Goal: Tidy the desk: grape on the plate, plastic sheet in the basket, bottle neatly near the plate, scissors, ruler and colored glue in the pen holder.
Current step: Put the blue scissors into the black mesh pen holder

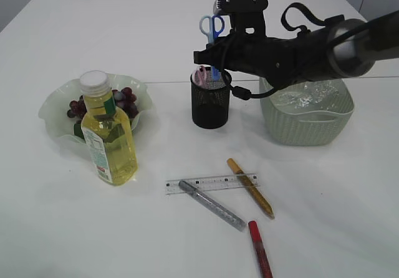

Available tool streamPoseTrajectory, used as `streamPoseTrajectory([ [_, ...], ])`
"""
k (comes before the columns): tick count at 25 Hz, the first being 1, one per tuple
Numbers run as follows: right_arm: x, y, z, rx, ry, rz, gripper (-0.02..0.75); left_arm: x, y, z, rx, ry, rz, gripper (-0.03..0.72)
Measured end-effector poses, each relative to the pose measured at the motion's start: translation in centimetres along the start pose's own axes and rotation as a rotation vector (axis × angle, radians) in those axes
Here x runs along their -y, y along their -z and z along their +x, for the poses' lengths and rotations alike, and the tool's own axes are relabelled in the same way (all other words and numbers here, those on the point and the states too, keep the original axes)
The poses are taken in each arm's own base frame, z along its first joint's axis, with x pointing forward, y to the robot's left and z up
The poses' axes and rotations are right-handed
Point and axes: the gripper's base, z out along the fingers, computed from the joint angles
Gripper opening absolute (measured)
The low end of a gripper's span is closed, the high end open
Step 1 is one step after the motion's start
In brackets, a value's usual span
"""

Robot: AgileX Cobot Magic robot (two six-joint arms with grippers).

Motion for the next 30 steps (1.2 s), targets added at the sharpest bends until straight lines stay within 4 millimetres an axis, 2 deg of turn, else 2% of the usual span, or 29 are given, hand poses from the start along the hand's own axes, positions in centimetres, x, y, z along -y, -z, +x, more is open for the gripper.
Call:
streamPoseTrajectory([
  [6,0.1,-0.4,0.7,-0.008,0.000,0.001,0.153,0.0,0.0,0.0,0.000,-0.001,-0.001,0.241],
  [13,0.1,-0.4,0.7,-0.006,0.000,0.001,0.309,-0.1,0.0,0.0,0.003,-0.007,-0.009,0.241],
  [20,0.0,0.0,0.8,-0.075,-0.011,0.001,0.333,-0.1,0.0,0.0,0.003,-0.008,-0.010,0.241],
  [23,-0.2,1.7,-0.8,-0.157,-0.013,-0.002,0.333,-0.1,0.0,0.0,0.003,-0.009,-0.011,0.241],
  [26,-0.4,4.9,-3.7,-0.228,-0.012,-0.008,0.333,-0.1,0.0,0.0,0.003,-0.009,-0.011,0.241],
  [30,-0.7,9.0,-6.4,-0.336,-0.010,-0.014,0.333,-0.1,0.0,0.0,0.003,-0.009,-0.011,0.241],
])
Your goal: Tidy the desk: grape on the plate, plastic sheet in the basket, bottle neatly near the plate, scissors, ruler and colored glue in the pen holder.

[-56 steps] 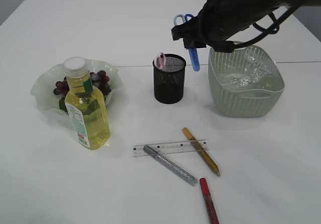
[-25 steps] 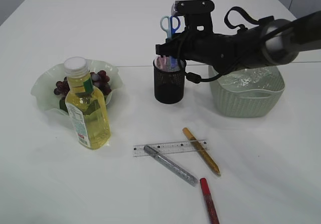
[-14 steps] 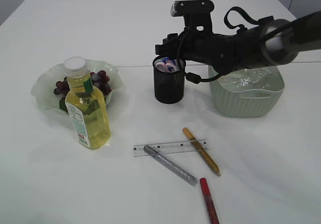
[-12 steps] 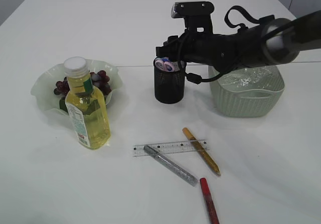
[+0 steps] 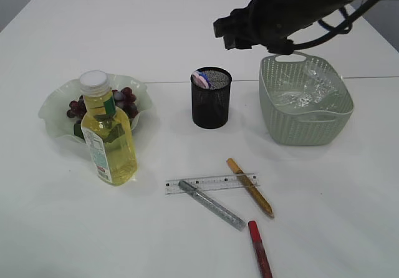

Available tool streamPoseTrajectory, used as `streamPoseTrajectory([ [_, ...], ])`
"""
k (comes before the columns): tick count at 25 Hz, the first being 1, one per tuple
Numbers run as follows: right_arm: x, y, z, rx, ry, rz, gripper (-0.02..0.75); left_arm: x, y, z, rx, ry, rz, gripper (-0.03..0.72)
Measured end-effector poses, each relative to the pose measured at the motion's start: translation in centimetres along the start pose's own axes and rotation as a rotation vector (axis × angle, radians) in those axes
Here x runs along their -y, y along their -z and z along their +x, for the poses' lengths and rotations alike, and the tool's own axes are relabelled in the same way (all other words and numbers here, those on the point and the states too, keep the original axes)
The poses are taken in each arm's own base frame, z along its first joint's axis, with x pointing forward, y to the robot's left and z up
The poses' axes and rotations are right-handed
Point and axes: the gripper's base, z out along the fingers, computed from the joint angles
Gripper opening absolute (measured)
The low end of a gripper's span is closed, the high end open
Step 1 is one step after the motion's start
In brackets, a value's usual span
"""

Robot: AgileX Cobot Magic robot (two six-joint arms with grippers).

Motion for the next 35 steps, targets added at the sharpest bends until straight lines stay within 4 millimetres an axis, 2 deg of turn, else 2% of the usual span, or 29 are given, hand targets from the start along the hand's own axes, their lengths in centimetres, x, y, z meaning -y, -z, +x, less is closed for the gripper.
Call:
streamPoseTrajectory([
  [3,-0.2,3.1,-0.5,-0.057,0.007,-0.003,0.333,0.0,0.0,0.0,0.000,0.000,0.000,0.241],
  [5,-0.4,4.3,-0.1,-0.131,0.098,-0.012,0.333,0.0,0.0,0.0,0.000,0.000,0.000,0.241],
  [7,-1.0,4.8,0.8,-0.229,0.264,-0.043,0.333,0.0,0.0,0.0,0.000,0.000,0.000,0.241],
  [11,-4.0,4.8,2.9,-0.403,0.562,-0.157,0.333,0.0,0.0,0.0,0.000,0.000,0.000,0.241],
  [15,-6.4,2.7,4.9,-0.482,0.763,-0.218,0.331,0.0,0.0,0.0,0.000,0.000,0.000,0.241],
  [17,-6.9,1.4,5.8,-0.518,0.834,-0.225,0.323,0.0,0.0,0.0,0.000,-0.001,-0.001,0.241],
  [23,-6.9,-2.3,8.1,-0.644,0.936,-0.249,0.321,0.0,0.0,0.0,0.000,-0.001,-0.001,0.241],
  [27,-7.2,-4.3,8.2,-0.672,0.981,-0.276,0.321,0.0,0.0,0.0,0.000,-0.001,-0.001,0.241],
  [31,-7.7,-5.9,8.7,-0.694,1.027,-0.358,0.326,0.0,0.0,0.0,0.000,-0.001,-0.001,0.241],
  [35,-7.7,-6.6,9.5,-0.728,1.055,-0.391,0.372,0.0,0.0,0.0,0.000,-0.002,-0.003,0.241],
])
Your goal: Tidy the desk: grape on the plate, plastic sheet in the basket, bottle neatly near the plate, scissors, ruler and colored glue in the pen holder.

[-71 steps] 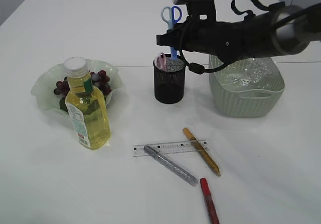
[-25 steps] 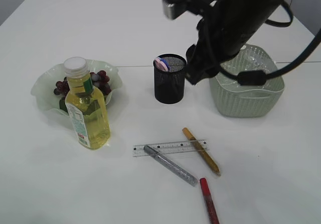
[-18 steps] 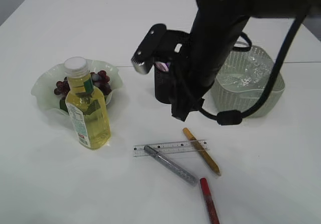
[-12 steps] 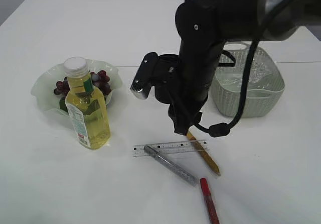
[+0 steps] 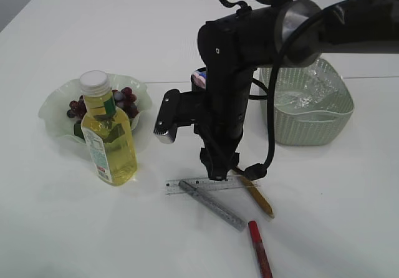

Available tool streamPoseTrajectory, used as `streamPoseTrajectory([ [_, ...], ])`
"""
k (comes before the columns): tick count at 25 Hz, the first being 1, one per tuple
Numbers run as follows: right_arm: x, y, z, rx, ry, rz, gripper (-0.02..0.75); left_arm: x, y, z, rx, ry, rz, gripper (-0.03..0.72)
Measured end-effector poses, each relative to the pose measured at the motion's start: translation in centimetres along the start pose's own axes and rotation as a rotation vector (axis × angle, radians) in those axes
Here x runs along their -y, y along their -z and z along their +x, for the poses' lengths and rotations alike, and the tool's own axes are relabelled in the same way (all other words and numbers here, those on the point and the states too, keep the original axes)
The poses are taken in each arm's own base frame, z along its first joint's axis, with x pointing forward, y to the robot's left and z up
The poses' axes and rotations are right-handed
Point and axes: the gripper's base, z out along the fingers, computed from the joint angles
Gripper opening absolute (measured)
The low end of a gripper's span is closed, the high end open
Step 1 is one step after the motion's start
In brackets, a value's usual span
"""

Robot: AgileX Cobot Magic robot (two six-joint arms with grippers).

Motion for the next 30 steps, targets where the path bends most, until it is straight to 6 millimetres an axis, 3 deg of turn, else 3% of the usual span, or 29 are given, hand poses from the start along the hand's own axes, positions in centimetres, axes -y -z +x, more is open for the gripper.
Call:
streamPoseTrajectory([
  [11,0.0,-3.1,0.0,-0.043,0.004,-0.055,0.392,0.0,0.0,0.0,0.000,-0.001,-0.001,0.241],
  [30,0.3,-4.9,0.0,-0.053,0.016,-0.038,0.393,0.0,0.0,0.0,0.000,-0.001,-0.001,0.241],
])
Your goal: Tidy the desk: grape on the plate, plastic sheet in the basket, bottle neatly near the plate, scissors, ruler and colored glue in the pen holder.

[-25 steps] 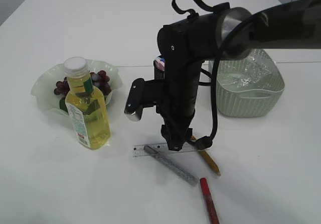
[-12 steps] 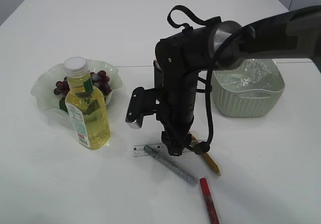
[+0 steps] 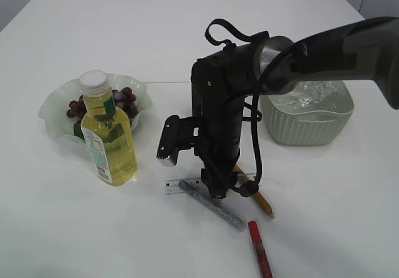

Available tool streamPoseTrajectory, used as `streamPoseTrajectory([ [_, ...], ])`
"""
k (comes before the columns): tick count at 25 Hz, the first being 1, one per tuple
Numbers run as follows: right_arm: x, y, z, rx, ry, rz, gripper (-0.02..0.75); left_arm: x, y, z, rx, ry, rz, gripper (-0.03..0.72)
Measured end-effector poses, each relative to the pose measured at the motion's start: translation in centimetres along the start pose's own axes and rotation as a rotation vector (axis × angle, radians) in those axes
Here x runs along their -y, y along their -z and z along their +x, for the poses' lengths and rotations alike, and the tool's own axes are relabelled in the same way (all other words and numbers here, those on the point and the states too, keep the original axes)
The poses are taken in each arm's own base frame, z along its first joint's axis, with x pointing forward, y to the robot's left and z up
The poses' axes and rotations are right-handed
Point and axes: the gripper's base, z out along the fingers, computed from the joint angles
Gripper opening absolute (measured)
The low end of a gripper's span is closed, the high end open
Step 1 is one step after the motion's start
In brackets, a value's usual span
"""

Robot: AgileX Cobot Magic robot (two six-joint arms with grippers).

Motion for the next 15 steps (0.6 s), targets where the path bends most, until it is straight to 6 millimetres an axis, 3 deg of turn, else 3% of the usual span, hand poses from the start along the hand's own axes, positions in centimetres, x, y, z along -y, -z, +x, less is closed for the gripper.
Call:
streamPoseTrajectory([
  [15,0.09,-0.54,0.02,-0.011,0.006,0.000,0.259,0.00,0.00,0.00,0.000,0.000,0.000,0.241],
])
